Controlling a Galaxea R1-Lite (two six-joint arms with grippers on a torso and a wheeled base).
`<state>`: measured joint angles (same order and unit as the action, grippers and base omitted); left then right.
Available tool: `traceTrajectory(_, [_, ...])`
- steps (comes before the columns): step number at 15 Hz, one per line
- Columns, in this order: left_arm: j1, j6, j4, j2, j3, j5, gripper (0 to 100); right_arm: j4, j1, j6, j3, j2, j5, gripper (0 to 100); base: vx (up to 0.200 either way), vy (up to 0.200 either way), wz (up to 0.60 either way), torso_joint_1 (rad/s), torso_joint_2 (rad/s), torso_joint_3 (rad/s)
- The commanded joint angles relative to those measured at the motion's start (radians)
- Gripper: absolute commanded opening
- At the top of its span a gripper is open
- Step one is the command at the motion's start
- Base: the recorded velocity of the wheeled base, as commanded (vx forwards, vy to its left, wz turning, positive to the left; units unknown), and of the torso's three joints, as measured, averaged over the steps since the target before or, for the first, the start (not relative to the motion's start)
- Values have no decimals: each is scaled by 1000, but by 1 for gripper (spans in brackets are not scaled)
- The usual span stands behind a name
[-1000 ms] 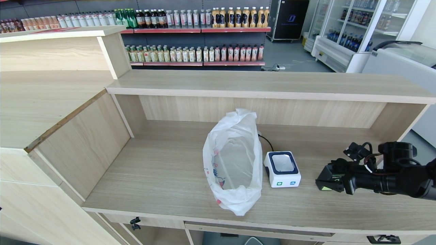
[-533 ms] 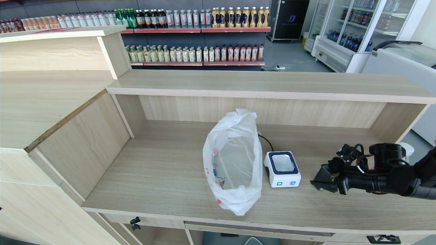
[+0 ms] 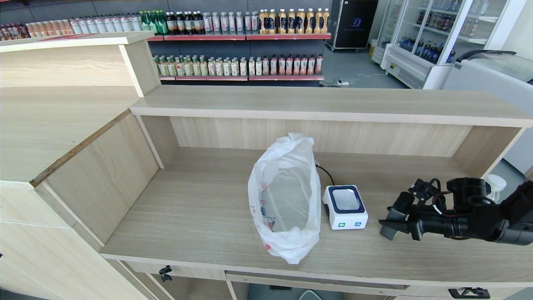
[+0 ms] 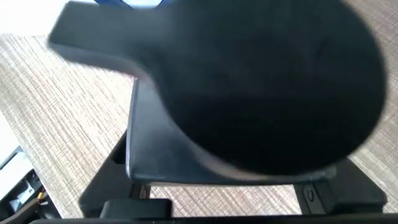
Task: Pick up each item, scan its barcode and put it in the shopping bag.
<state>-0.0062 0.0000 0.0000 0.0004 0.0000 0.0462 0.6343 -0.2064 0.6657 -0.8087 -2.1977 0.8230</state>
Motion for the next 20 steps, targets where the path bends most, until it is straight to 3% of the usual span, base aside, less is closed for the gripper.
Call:
traceTrajectory(1, [0,0,0,1,0,0,100,1,-1,2,0,6,-1,0,0,0,0,0,0,0])
traceTrajectory(7, [0,0,0,1,0,0,100,-16,-13,-21,43,128,41,0,0,0,0,0,0,0])
traceTrajectory(10, [0,0,0,1,0,0,100,-96,-34,-98,46,305,268,0,0,0,0,0,0,0])
traceTrajectory(14, [0,0,0,1,0,0,100,-117,-7,-253,-3,532,683,0,0,0,0,0,0,0])
traceTrajectory(16, [0,0,0,1,0,0,100,-111,58,-391,-35,635,729,0,0,0,0,0,0,0])
traceTrajectory(20, [0,0,0,1,0,0,100,-108,334,-499,-136,797,732,0,0,0,0,0,0,0])
